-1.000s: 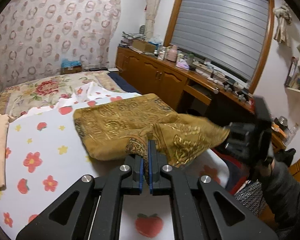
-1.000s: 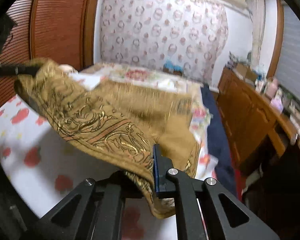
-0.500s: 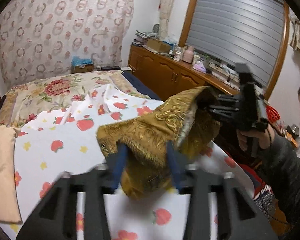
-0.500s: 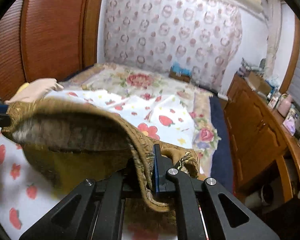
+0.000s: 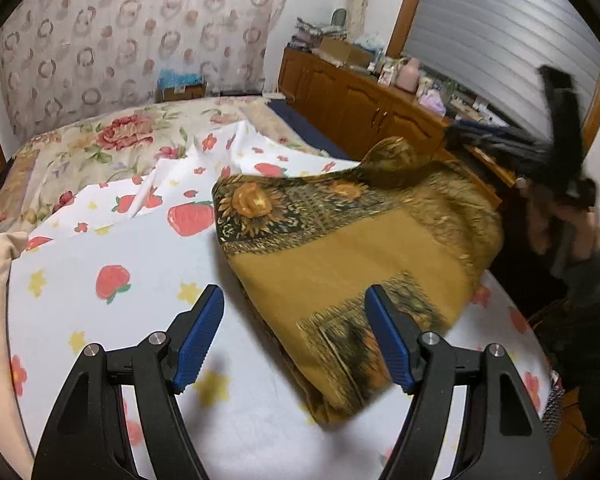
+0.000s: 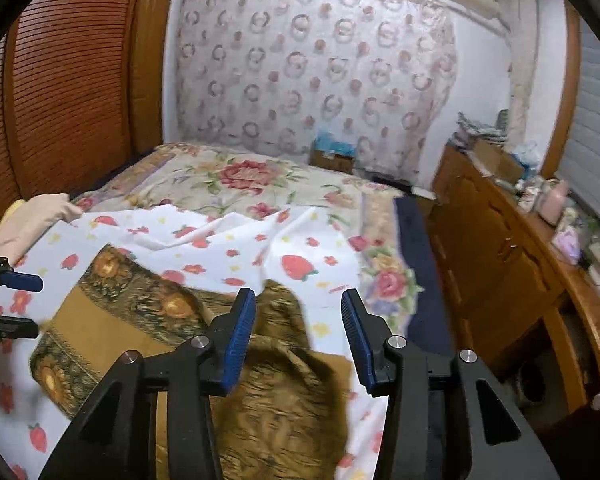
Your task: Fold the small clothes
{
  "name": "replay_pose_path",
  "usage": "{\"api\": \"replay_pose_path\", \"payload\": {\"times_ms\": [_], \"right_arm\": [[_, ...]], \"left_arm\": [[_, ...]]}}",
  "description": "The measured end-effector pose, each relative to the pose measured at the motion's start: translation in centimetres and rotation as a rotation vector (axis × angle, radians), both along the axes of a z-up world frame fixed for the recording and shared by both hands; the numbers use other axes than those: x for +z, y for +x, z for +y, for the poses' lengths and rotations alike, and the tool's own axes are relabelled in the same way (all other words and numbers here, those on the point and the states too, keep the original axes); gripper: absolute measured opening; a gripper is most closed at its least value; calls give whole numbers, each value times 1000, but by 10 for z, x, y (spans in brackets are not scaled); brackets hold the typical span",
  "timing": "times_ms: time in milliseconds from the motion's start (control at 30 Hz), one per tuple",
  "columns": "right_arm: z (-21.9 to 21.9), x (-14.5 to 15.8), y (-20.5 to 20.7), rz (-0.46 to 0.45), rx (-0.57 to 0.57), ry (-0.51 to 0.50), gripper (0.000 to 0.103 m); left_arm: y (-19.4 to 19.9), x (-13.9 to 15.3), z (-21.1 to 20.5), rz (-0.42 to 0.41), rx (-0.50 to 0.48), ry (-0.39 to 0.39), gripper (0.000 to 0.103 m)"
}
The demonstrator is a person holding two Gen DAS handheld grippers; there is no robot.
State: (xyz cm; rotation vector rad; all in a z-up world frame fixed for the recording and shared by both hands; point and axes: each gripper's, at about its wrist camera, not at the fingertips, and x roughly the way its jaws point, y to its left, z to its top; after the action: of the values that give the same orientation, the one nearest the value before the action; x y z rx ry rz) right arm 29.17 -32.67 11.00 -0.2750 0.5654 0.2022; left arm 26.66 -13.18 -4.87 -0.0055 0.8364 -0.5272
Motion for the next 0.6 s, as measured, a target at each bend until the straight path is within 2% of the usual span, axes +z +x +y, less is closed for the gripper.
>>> {"api": "replay_pose_path", "payload": {"times_ms": [133, 200, 333, 533, 600], "right_arm": [[-8, -4, -15, 58, 37, 31, 52], [-11, -16, -22, 92, 42, 13, 53], [-25, -39, 18, 171, -1, -30, 55], [-58, -57, 52, 286, -59, 99, 57], [-64, -56, 57, 309, -58, 155, 57]], "left_arm": [[15, -8, -5, 28, 2, 18, 74], [25, -14, -5, 37, 6, 38, 74], [44, -26, -4, 84, 23, 46, 74], [57, -38, -1, 153, 22, 3, 74], [58, -38, -3, 146, 19, -1, 74]]}}
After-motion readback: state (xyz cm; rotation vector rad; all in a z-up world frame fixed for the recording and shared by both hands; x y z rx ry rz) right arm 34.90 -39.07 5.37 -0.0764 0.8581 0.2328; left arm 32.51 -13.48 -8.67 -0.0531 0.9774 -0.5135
